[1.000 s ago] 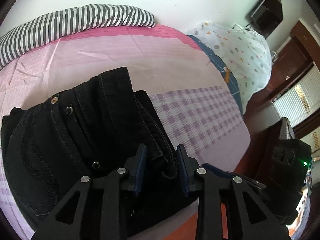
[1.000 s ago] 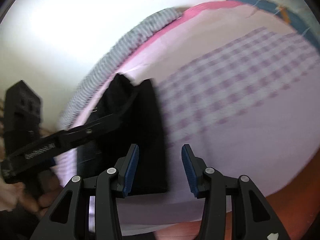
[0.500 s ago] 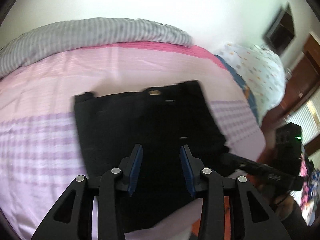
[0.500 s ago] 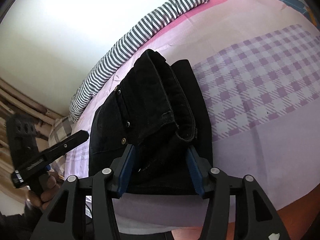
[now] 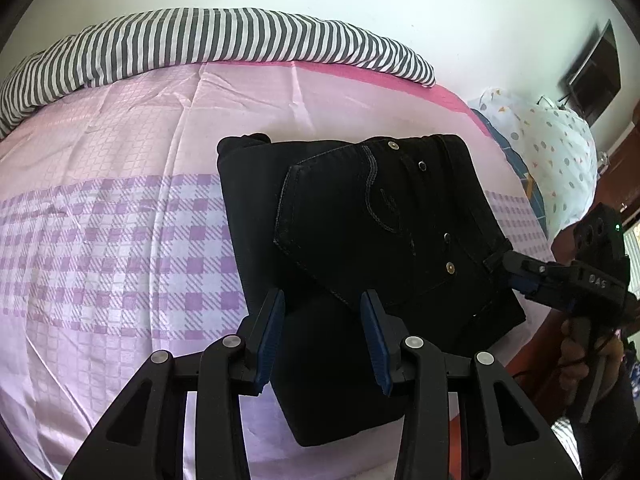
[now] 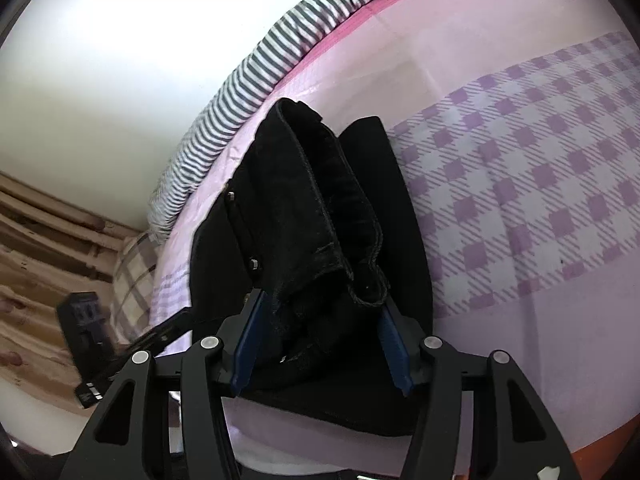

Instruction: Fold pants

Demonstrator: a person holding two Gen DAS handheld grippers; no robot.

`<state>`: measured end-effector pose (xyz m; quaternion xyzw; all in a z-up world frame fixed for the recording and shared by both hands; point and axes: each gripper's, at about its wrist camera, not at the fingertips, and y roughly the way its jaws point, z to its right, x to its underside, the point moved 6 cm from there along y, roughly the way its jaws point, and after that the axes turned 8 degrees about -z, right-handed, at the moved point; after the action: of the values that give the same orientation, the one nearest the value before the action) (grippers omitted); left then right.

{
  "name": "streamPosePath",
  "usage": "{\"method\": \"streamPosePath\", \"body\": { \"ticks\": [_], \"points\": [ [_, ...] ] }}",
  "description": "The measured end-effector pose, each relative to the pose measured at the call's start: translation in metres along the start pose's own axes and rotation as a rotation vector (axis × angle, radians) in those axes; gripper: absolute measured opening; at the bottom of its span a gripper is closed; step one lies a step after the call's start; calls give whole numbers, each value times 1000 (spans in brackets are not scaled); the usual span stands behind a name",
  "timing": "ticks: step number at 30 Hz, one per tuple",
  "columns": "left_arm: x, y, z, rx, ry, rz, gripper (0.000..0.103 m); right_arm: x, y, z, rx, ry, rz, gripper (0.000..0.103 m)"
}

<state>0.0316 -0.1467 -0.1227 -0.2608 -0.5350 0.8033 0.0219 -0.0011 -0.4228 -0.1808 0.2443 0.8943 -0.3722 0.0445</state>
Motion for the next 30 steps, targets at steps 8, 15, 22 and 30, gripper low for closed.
{"method": "streamPosePath", "body": {
  "ticks": [8,15,22,30],
  "points": [
    [0,8,0,23,6,-3,44,15,-6,7,-10,14,7,52],
    [2,18,1,15,21,-34,45,-20,3,8,-41,10,21,53],
    [2,22,1,15,23,-46,47,-54,27,-3,-90,-63,-83,57],
    [-1,19,2,16,21,-46,47,-50,35,-24,14,-127,-69,18]
  ]
}}
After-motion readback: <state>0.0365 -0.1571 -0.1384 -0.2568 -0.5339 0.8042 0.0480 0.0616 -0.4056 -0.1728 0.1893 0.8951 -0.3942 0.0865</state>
